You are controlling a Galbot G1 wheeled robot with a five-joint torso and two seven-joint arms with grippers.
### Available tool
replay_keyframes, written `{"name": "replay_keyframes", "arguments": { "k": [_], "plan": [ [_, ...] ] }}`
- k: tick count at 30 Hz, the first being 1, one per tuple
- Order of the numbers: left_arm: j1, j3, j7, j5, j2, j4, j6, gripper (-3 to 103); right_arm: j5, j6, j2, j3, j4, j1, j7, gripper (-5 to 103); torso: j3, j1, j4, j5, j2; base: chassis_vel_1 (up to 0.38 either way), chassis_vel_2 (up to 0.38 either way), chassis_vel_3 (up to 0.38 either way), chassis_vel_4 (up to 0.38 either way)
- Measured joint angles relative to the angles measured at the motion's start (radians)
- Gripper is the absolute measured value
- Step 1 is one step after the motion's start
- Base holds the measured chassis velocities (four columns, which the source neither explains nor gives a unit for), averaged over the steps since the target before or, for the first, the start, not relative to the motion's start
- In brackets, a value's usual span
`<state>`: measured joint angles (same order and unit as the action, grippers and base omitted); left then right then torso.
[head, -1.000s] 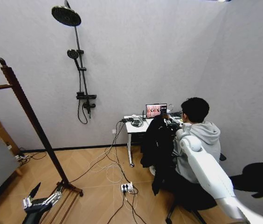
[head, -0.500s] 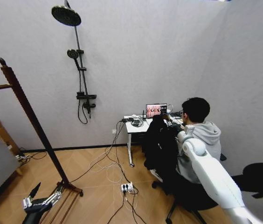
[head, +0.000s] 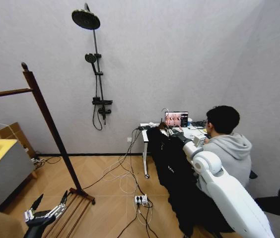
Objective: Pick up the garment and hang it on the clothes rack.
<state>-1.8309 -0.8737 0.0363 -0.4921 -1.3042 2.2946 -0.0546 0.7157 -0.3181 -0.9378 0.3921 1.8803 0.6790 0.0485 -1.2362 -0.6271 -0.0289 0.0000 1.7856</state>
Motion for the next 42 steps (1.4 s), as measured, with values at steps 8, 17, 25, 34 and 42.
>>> {"name": "replay_keyframes", "arguments": {
  "k": [8,17,25,34,42],
  "plan": [
    [0.000,0.000,0.000,0.000,0.000,0.000,0.000,100,0.011,0.004,-0.015,0.007,-0.008,0.002,0.022,9,0.000,0.000,0.0005,0.0000,0.000,0.104,0.120,0.123,0.105],
    [0.000,0.000,0.000,0.000,0.000,0.000,0.000,100,0.012,0.006,-0.014,0.025,0.050,0.038,0.022,9,0.000,0.000,0.0001,-0.0001,0.000,0.137,0.125,0.131,0.126],
    [0.000,0.000,0.000,0.000,0.000,0.000,0.000,100,0.015,0.012,-0.005,0.081,0.076,0.104,0.030,9,0.000,0.000,-0.0002,0.0003,0.000,0.116,0.128,0.129,0.121],
    [0.000,0.000,0.000,0.000,0.000,0.000,0.000,100,0.014,0.024,-0.001,0.102,0.081,0.134,0.040,9,0.000,0.000,-0.0001,-0.0001,0.000,0.124,0.117,0.119,0.123],
    [0.000,0.000,0.000,0.000,0.000,0.000,0.000,100,0.009,0.024,-0.011,0.086,0.084,0.133,0.038,9,0.000,0.000,0.0001,-0.0001,0.000,0.125,0.129,0.131,0.127]
  ]
}}
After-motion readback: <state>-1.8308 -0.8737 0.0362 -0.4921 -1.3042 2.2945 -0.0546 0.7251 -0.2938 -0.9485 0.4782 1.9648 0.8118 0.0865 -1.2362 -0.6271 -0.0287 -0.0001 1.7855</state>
